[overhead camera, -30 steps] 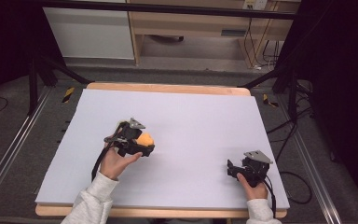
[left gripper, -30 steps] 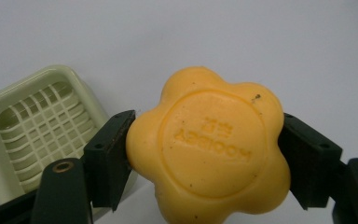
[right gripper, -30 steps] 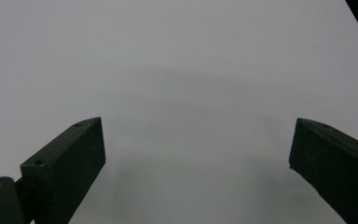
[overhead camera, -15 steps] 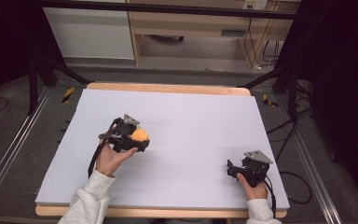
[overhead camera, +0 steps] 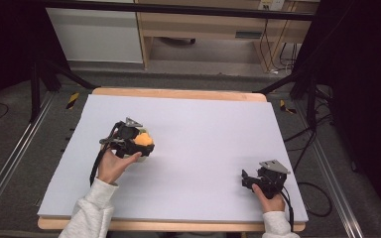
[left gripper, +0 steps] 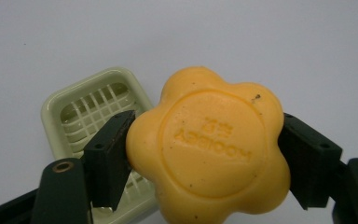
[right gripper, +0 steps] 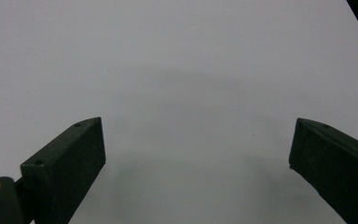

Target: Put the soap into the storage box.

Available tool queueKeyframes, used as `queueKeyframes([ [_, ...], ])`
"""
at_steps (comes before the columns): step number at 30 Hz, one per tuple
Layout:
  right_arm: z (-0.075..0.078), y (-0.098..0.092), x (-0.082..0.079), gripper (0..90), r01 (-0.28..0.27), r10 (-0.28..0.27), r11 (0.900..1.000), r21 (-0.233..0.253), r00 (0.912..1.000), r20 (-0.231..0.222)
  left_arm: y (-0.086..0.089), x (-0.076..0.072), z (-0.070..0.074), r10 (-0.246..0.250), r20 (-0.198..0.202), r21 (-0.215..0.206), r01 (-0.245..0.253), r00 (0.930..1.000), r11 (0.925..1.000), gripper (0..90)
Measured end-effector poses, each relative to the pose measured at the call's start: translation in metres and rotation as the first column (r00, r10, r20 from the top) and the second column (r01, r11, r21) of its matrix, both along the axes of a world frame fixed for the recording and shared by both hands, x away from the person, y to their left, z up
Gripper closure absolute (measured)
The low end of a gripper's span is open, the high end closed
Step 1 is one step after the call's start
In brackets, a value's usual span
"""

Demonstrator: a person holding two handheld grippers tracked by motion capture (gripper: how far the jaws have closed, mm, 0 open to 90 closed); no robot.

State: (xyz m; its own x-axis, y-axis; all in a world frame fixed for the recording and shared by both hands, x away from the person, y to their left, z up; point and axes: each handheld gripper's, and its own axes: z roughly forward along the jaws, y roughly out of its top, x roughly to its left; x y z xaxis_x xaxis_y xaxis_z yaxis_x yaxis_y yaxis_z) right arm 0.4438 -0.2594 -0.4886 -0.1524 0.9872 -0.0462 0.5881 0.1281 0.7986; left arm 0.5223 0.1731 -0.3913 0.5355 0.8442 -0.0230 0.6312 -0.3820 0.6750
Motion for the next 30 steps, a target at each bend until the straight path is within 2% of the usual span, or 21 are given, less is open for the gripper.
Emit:
queueKeyframes([
  [11, 0.0, 0.0, 0.0, 4.1, 0.0, 0.0, 1.0, 0.002, 1.0, 0.0, 0.01, 0.009, 0.001, 0.031, 0.011, 0.014, -0.031, 0.9995, 0.9994, 26.5],
  [30, 0.0, 0.0, 0.0, 4.1, -0.001, 0.001, 1.0, 0.006, 1.0, -0.003, 0.025, 0.028, -0.014, 0.108, -0.007, 0.023, -0.108, 0.9941, 0.9939, 26.5],
])
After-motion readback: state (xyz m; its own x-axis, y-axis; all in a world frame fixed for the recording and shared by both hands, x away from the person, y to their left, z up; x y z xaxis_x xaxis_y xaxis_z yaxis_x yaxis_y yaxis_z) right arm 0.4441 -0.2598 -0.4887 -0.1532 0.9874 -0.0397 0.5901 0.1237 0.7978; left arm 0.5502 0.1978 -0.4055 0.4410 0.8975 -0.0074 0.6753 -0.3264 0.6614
